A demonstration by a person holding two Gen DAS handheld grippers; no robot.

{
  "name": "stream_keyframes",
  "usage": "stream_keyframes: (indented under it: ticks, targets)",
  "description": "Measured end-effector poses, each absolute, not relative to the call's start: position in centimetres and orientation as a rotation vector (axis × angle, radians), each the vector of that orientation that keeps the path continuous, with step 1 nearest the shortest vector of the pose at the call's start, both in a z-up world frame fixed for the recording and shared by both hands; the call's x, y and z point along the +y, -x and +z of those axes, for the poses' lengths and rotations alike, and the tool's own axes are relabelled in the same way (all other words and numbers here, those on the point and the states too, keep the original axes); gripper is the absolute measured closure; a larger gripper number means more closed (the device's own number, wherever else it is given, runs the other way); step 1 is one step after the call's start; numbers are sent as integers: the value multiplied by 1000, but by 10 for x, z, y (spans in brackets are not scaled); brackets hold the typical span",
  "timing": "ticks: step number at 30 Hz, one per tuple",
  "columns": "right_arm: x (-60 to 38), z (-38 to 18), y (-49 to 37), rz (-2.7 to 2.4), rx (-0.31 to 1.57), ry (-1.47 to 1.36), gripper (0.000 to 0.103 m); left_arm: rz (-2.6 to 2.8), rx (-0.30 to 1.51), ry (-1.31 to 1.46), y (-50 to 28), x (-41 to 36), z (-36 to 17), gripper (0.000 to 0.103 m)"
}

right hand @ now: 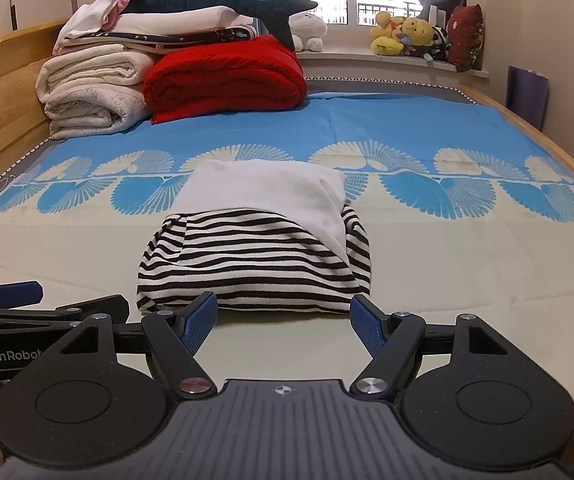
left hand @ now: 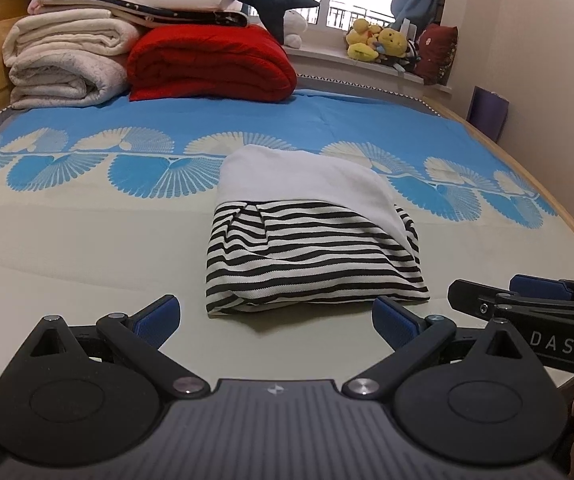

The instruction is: Fold small clothes

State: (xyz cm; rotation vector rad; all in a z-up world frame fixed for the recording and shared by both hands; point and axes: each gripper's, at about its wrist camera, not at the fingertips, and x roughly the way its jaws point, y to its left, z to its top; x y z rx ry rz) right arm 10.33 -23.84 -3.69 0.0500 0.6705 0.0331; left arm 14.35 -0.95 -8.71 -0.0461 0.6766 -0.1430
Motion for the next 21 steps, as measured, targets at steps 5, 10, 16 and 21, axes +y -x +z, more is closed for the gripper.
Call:
stream_keyframes:
  ticks: [5, 10, 16, 21]
  targets:
    - [-239, -37, -103, 34, 672, -51, 29, -143, 676, 45, -143, -9, -87, 1]
    - [-239, -38, -102, 33, 675, -51, 29, -144, 677, 45, -144, -9, -87, 1]
    - [-239, -38, -103, 30, 681, -54, 29, -143, 678, 47, -144, -8, -87, 1]
    - [-239, -39, -103, 30, 682, -54, 29, -143, 679, 47, -143, -7, -87, 1]
